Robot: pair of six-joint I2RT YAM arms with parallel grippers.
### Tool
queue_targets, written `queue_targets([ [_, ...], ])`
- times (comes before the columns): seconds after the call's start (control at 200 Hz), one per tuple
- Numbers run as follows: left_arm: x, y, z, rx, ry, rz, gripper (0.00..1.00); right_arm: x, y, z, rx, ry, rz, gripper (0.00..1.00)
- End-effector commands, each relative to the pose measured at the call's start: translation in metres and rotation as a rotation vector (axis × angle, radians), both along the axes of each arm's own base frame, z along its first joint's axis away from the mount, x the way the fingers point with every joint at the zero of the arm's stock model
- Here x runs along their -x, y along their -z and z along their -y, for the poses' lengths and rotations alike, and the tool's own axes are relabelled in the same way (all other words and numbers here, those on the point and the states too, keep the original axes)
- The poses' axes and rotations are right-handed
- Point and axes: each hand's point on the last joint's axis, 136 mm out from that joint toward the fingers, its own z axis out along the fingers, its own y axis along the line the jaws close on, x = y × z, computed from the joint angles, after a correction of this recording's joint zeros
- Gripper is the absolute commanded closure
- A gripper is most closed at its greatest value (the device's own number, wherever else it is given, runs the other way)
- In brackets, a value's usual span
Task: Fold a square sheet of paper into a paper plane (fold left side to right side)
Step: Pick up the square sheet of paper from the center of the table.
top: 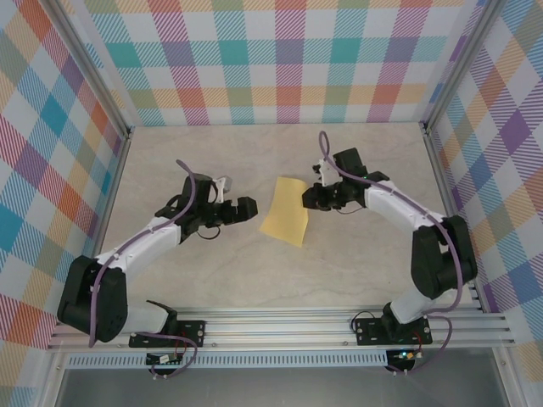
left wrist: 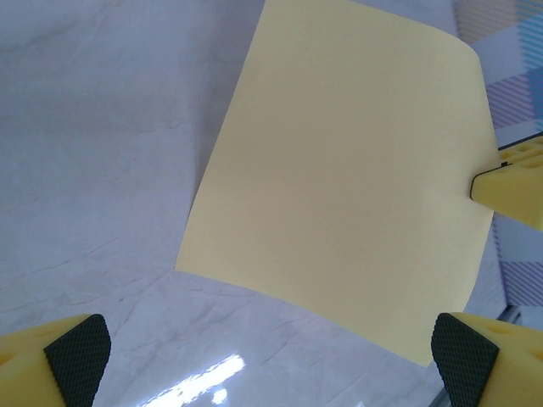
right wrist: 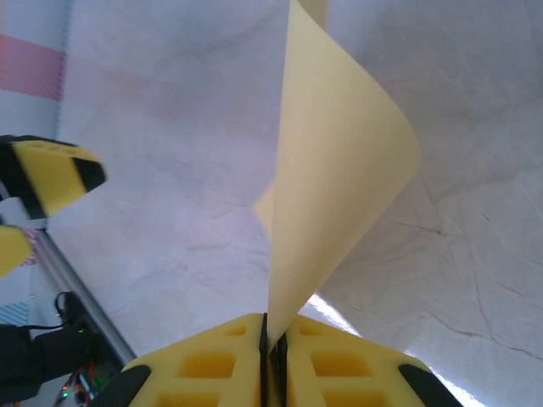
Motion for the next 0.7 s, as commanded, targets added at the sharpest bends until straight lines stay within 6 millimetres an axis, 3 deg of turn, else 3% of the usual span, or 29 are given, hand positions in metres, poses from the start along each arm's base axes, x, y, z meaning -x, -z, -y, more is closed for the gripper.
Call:
queue_targets([
  [0.0, 0.0, -0.053, 0.01, 0.123, 0.071, 0.149, 0.0, 0.019, -0.062, -0.009, -0.157, -0.153, 0.168, 0.88],
  [0.2, 0.005, -0.118, 0.025, 0.241, 0.179, 0.308, 0.0, 0.058, -0.138, -0.013, -0.295, -0.329, 0.301, 0.88],
  [0.345, 0.009, -0.153, 0.035, 0.294, 0.263, 0.388, 0.0, 0.082, -0.184, -0.014, -0.392, -0.427, 0.357, 0.88],
  [0.54, 0.016, -0.183, 0.044, 0.353, 0.35, 0.455, 0.0, 0.107, -0.229, -0.012, -0.482, -0.512, 0.43, 0.88],
  [0.695, 0.022, -0.199, 0.048, 0.398, 0.399, 0.487, 0.0, 0.122, -0.249, -0.009, -0.507, -0.548, 0.478, 0.88],
])
